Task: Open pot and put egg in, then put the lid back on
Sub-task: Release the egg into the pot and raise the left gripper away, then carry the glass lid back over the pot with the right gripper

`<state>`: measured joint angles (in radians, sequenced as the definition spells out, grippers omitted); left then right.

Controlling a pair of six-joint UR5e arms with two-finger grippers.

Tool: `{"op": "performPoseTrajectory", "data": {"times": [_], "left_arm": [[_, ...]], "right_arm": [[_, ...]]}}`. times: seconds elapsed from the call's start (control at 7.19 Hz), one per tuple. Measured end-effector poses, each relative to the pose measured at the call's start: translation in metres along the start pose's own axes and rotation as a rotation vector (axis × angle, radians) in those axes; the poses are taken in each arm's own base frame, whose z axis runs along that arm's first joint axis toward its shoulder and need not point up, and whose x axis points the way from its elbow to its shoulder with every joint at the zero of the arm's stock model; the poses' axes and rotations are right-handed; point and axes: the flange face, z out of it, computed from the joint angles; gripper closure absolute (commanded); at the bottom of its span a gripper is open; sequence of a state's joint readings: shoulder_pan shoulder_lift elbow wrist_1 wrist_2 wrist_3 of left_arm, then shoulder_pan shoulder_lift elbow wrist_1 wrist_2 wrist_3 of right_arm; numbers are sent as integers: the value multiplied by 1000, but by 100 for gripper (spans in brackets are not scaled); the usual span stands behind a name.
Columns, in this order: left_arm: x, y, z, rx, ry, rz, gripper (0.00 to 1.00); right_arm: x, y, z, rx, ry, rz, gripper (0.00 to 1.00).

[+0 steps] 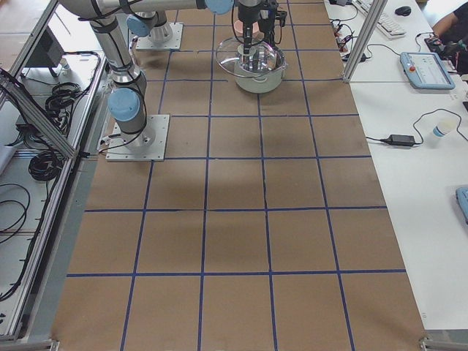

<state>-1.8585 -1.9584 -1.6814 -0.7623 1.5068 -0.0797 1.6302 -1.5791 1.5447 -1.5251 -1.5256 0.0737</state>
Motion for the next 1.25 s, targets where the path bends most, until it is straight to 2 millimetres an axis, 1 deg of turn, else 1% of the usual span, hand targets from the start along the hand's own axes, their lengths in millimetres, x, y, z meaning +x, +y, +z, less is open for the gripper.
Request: {"op": "performPoseTrajectory", "data": {"times": [0.14, 0.28, 0.56, 0.7, 0.83, 0.97, 1.11, 1.25], "left_arm": [[-12, 0, -19, -15, -9, -19, 0], [-31, -1, -43, -26, -18, -51, 0], [-70, 6, -97, -61, -39, -111, 0], [-83, 14, -127, -87, -47, -125, 0], [-90, 21, -154, -124, -67, -127, 0], [-94, 24, -175, -156, -97, -119, 0], [-99, 24, -195, -177, -116, -116, 0], [-111, 22, -217, -199, -119, -134, 0]], "right_arm": [[1, 0, 0, -1, 1, 0, 97], [1, 0, 1, -1, 1, 0, 97], [0, -1, 0, 1, 0, -2, 97], [-3, -3, -2, 10, -3, -5, 97], [-11, -10, -4, 27, -24, -2, 97], [-33, -23, -5, 46, -60, -8, 97], [-68, -34, 2, 52, -82, -29, 97], [-108, -43, 21, 54, -81, -44, 98]]}}
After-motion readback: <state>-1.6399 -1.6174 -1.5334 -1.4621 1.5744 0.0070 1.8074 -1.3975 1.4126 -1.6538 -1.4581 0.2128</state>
